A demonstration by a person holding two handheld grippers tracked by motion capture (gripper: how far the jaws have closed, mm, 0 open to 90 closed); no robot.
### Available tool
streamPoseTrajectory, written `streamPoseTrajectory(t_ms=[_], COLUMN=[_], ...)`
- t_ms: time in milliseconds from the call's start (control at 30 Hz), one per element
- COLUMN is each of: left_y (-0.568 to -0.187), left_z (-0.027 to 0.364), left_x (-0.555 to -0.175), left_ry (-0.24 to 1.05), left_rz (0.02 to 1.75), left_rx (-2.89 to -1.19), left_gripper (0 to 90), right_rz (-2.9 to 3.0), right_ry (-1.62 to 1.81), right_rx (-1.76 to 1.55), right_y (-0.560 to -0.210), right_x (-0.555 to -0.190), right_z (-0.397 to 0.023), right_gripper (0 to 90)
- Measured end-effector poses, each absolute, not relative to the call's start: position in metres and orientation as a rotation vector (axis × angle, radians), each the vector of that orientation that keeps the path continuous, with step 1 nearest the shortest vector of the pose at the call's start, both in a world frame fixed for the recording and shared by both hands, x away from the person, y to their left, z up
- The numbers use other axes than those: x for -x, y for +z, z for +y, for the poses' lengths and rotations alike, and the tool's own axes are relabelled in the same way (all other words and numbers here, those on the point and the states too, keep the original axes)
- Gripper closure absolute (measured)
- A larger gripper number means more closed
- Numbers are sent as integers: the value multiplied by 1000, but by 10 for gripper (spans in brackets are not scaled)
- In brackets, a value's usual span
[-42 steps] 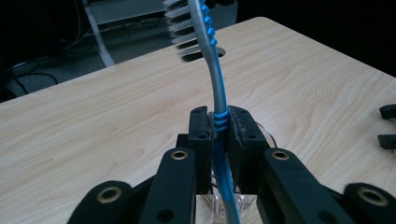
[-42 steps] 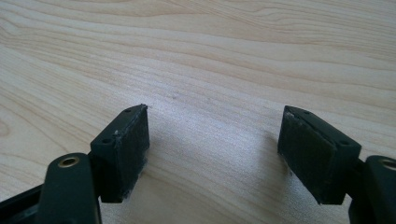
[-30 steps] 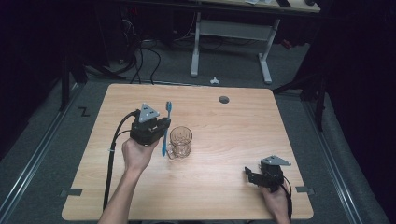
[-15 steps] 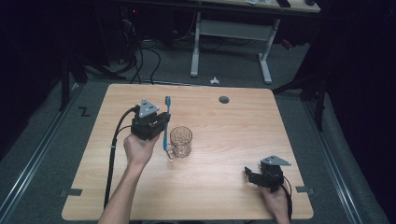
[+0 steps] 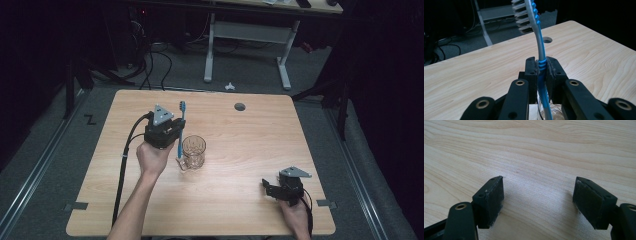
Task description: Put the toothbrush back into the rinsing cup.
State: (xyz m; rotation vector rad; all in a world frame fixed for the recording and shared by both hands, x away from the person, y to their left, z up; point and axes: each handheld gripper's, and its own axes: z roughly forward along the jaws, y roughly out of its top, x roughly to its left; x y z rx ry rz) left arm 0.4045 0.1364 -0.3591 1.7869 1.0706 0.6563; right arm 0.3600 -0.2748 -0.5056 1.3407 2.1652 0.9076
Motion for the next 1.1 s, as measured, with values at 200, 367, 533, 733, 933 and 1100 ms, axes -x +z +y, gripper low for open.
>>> streamPoseTrajectory(t_ms=[200, 367, 533, 733, 933, 1100], left_y=[-362, -365, -368, -368, -368, -368], left_z=[133, 131, 133, 133, 132, 133], left_x=[-405, -405, -405, -402, -399, -397], left_ry=[659, 659, 649, 635, 629, 625], left_rz=[1056, 1052, 1055, 1052, 1050, 1045], left_rx=[-1796, -1812, -1817, -1824, -1842, -1859], left_gripper=[803, 803, 802, 800, 799, 798], right_rz=[2166, 2166, 2166, 2165, 2165, 2166], right_ry=[907, 907, 907, 907, 907, 907], right_rx=[-1340, -1340, -1340, -1340, -1340, -1340], right_y=[-506, -506, -506, -506, -506, -506], right_x=[-360, -360, -360, -360, -360, -360], right_z=[-275, -275, -275, -275, -275, -275], right_gripper=[250, 250, 250, 250, 250, 250])
